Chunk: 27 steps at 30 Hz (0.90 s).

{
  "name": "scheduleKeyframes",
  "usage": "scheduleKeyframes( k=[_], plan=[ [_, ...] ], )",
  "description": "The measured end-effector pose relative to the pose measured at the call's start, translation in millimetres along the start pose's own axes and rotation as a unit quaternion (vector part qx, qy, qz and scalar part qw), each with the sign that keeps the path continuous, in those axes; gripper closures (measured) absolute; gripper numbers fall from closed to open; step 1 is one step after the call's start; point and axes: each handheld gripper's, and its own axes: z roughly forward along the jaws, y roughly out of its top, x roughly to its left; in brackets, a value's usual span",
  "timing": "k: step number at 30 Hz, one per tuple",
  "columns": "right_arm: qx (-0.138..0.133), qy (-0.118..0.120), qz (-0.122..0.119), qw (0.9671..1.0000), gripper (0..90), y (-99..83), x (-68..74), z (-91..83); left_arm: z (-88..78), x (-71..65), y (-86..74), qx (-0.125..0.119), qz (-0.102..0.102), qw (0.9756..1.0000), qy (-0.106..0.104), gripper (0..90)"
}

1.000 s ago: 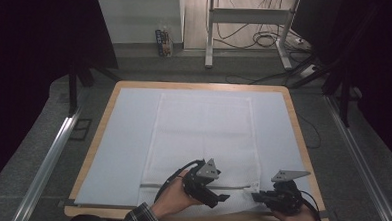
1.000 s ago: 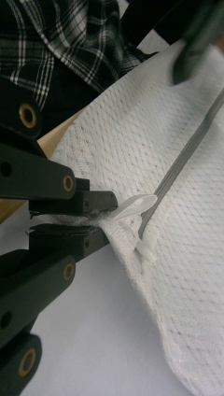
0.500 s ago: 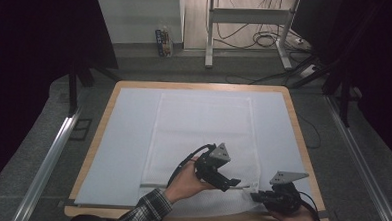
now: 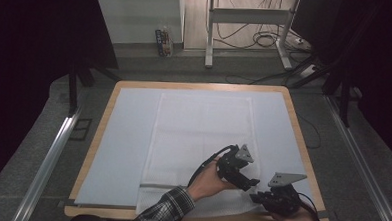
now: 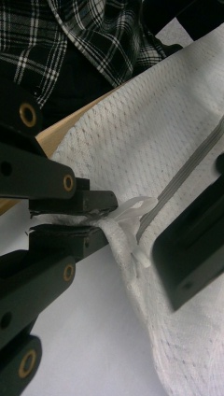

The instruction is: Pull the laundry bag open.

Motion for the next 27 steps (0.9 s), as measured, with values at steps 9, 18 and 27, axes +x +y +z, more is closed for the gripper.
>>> scheduleKeyframes(
  k=[9, 18, 27],
  plan=[
    [0.002, -0.003, -0.004, 1.0000, 82.4, 0.1, 0.5, -0.4, 3.2, 1.7, -8.8, 0.011, -0.008, 0.9999, 0.009, 22.7],
    [0.001, -0.003, -0.004, 1.0000, 82.4, 0.1, 0.3, -1.5, -5.2, 10.5, -30.6, 0.030, 0.003, 0.9990, -0.034, 48.3],
    [0.005, -0.008, -0.009, 0.9999, 82.4, 0.0, 0.8, -1.3, 3.8, 2.0, -37.4, 0.048, 0.039, 0.9955, -0.072, 67.4]
  ],
)
